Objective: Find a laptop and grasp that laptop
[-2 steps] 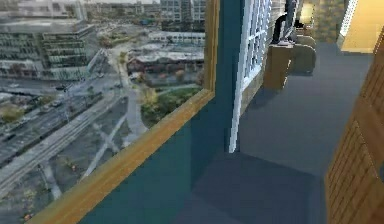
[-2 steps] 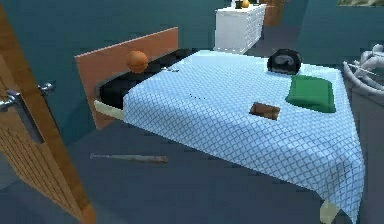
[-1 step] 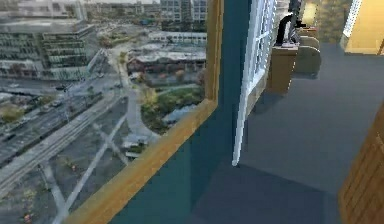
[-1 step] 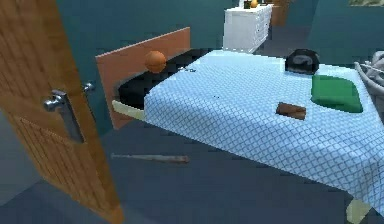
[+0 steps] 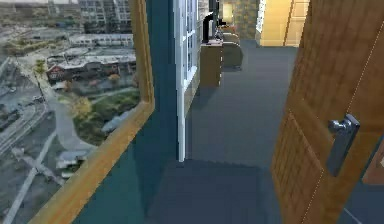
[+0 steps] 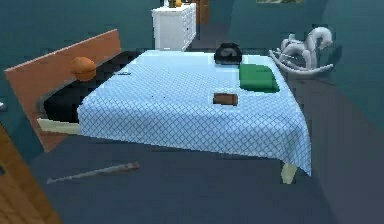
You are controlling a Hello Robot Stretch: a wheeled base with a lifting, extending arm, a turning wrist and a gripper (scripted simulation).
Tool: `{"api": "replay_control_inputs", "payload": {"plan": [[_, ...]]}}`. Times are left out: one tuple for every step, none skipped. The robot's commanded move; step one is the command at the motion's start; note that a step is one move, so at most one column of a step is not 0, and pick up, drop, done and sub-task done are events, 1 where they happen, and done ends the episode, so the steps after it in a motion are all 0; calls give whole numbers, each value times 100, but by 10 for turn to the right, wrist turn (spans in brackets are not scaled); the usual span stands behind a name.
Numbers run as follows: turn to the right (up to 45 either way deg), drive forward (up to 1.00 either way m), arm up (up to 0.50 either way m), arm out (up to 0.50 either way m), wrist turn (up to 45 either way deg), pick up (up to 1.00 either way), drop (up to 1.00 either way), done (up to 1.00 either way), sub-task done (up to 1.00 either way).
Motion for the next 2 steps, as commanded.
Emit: {"api": "replay_control_inputs", "payload": {"plan": [[0,100,0,0,0,0,0,0,0],[210,0,0,0,0,0,0,0,0]]}}
